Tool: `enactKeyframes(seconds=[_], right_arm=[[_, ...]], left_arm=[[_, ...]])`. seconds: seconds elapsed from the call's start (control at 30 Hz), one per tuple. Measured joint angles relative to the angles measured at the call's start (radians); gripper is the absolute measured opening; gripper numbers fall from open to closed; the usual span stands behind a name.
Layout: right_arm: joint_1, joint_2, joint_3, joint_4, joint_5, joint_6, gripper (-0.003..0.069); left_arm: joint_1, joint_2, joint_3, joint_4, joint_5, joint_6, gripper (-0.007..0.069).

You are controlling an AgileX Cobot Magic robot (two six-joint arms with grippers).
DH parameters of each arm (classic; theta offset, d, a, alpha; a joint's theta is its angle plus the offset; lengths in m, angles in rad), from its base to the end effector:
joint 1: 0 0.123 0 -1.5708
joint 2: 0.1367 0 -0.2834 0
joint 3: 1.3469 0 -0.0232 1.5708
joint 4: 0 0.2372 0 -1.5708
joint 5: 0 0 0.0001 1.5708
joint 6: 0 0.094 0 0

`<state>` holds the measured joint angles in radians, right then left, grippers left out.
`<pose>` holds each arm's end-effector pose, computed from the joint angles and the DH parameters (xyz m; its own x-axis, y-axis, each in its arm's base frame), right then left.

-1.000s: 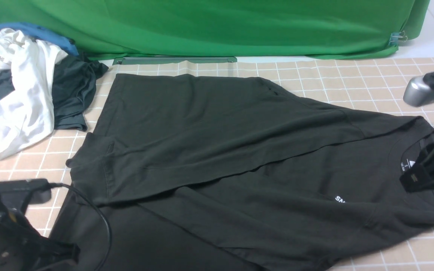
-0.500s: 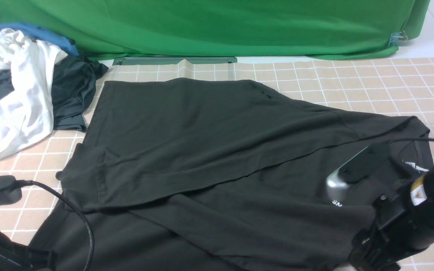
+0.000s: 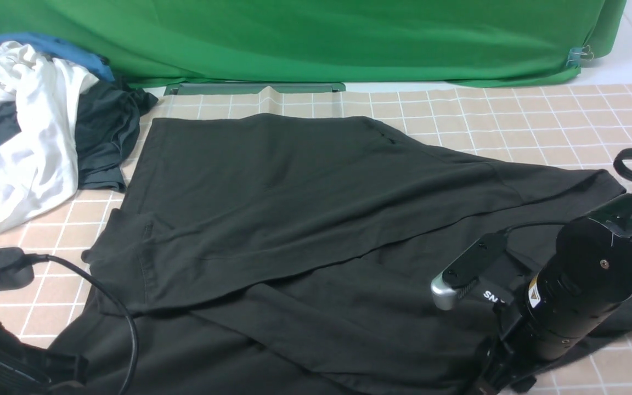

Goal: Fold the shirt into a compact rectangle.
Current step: 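Grasp the near edge of the shirt at its hem and shoulder corners, then fold the black garment in half by bringing its near edge over to the far edge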

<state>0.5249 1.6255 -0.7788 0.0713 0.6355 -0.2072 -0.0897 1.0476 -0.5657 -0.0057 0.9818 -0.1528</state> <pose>0.2216 0.1329 0.1623 -0.7666 -0.6162 -0.1803 -0.6286 0.7776 0.0149 0.1385 -0.0129 0.2235 -0.9794 -0.0679 -0.1900 -0.0624 0.9975 -0.0346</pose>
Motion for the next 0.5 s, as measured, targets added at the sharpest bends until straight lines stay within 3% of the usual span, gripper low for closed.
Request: enactKeyframes(seconds=[0.07, 0.17, 0.5], right_arm=[[0.0, 0.002, -0.002, 0.0, -0.007, -0.001, 0.0198], [0.0, 0.004, -0.008, -0.001, 0.01, -0.006, 0.0071], [-0.005, -0.069, -0.128, -0.027, 0.194, -0.007, 0.0067]], left_arm=[[0.0, 0.0, 0.0, -0.004, -0.011, -0.012, 0.0034], [0.0, 0.0, -0.015, -0.006, -0.013, -0.041, 0.0034], [0.0, 0.026, -0.245, -0.045, -0.031, -0.116, 0.0034]])
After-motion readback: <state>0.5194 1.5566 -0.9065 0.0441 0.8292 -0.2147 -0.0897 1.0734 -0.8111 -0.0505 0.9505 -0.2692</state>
